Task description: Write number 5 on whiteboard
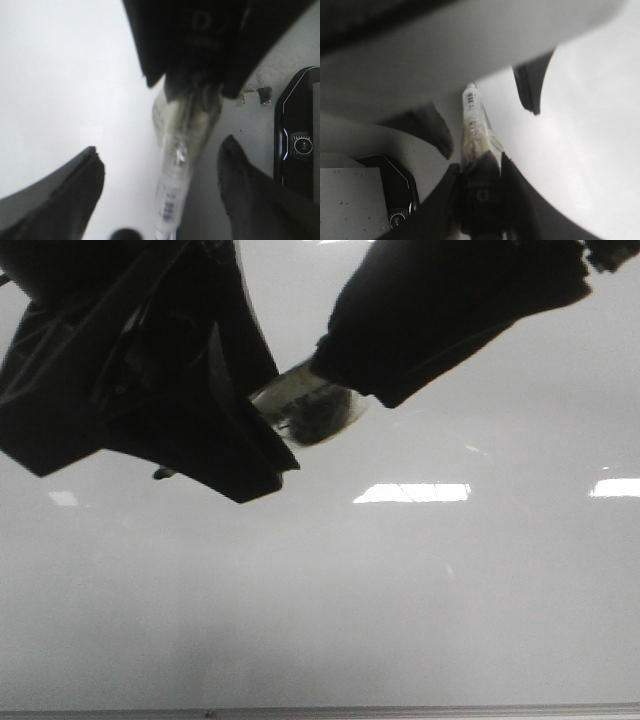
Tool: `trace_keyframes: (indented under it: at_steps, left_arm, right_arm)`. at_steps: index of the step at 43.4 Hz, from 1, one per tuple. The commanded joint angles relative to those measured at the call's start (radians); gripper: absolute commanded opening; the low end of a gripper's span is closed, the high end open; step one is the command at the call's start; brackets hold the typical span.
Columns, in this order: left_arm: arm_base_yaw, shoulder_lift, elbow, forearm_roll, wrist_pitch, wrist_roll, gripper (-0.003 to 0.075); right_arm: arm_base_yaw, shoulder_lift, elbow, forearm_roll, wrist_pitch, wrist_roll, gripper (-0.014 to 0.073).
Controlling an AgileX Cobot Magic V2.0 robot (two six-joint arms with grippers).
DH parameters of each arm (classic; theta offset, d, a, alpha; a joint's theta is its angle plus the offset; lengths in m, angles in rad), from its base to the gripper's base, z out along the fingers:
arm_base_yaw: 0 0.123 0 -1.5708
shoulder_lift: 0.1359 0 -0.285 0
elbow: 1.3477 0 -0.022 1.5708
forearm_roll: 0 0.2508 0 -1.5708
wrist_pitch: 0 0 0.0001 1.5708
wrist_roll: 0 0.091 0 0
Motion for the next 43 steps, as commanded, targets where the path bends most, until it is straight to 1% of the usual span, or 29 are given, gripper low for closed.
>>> trace_keyframes:
  at_steps: [1, 8, 13, 15, 17, 19, 23, 25, 28, 29, 31, 37, 43]
  left_arm:
    - [-0.005, -0.033, -0.034, -0.013, -0.057, -0.017, 0.0585]
    - [-0.005, -0.033, -0.034, -0.013, -0.057, -0.017, 0.0585]
    - [-0.005, -0.033, -0.034, -0.013, -0.057, -0.017, 0.0582]
    - [-0.005, -0.033, -0.034, -0.013, -0.057, -0.017, 0.0571]
    - [-0.005, -0.033, -0.034, -0.013, -0.057, -0.017, 0.0536]
    - [-0.005, -0.033, -0.034, -0.013, -0.057, -0.017, 0.0482]
    - [-0.005, -0.033, -0.034, -0.013, -0.057, -0.017, 0.0323]
    - [-0.005, -0.033, -0.034, -0.013, -0.057, -0.017, 0.0222]
    - [-0.005, -0.033, -0.034, -0.013, -0.057, -0.017, 0.0090]
    - [-0.005, -0.033, -0.034, -0.013, -0.057, -0.017, 0.0067]
    - [-0.005, -0.031, -0.034, -0.013, -0.057, -0.017, -0.0013]
    - [-0.005, -0.031, -0.034, -0.013, -0.057, -0.017, -0.0020]
    - [-0.005, -0.031, -0.034, -0.013, -0.059, -0.017, -0.0020]
  right_arm:
    - [-0.072, -0.068, 0.019, -0.005, -0.038, 0.029, -0.0060]
    - [-0.271, -0.177, 0.113, -0.007, -0.035, 0.038, -0.0060]
    - [-0.402, -0.251, 0.140, 0.010, -0.047, 0.048, -0.0060]
    - [-0.443, -0.273, 0.142, 0.027, -0.056, 0.053, -0.0060]
    - [-0.475, -0.286, 0.142, 0.050, -0.069, 0.054, -0.0060]
    - [-0.495, -0.287, 0.142, 0.071, -0.090, 0.054, -0.0060]
    - [-0.503, -0.283, 0.142, 0.084, -0.128, 0.054, -0.0060]
    - [-0.503, -0.277, 0.142, 0.084, -0.143, 0.054, -0.0060]
    - [-0.503, -0.274, 0.142, 0.084, -0.163, 0.054, -0.0060]
    - [-0.503, -0.274, 0.142, 0.084, -0.168, 0.054, -0.0060]
    - [-0.503, -0.274, 0.142, 0.085, -0.177, 0.054, -0.0060]
    - [-0.503, -0.243, 0.126, 0.085, -0.184, 0.054, -0.0060]
    - [-0.503, -0.124, 0.036, 0.086, -0.218, 0.054, -0.0060]
